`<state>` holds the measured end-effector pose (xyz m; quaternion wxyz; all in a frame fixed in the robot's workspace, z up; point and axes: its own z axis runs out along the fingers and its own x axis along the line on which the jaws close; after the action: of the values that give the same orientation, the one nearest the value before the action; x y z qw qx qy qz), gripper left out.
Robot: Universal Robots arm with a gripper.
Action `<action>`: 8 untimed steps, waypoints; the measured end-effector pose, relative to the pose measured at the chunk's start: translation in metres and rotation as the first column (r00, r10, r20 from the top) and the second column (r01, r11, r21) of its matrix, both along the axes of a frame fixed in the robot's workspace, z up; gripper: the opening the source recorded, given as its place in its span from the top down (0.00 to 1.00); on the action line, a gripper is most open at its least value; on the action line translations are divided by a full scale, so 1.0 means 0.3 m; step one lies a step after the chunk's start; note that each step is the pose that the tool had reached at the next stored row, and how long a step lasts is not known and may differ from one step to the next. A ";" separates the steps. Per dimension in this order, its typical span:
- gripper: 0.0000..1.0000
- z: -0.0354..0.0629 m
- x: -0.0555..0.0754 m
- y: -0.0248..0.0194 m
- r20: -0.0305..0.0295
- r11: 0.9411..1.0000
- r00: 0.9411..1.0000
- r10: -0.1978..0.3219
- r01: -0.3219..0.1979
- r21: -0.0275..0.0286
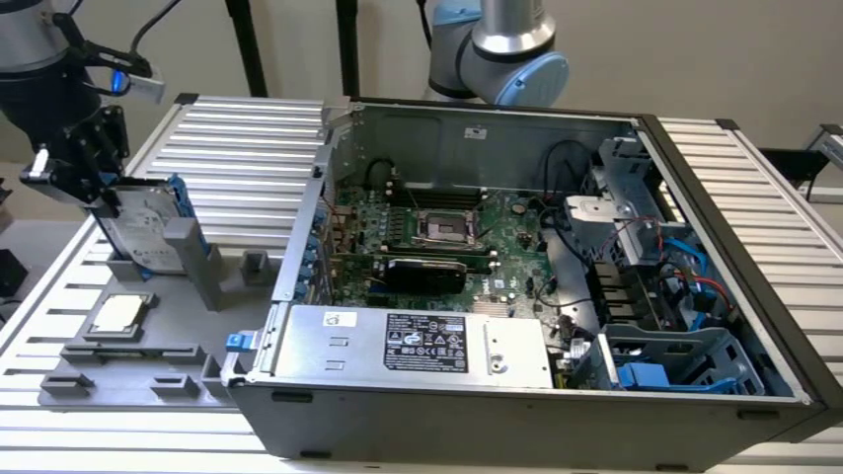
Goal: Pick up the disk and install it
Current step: 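Pick up the disk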
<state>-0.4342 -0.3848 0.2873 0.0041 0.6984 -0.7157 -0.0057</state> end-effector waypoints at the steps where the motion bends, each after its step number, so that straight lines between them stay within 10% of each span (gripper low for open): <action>1: 0.62 0.000 0.000 -0.001 0.000 1.000 1.000 0.000 0.000 0.000; 8: 0.67 0.000 0.000 -0.019 0.000 1.000 1.000 0.000 0.000 0.000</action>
<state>-0.4342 -0.3905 0.2873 0.0041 0.6983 -0.7158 -0.0057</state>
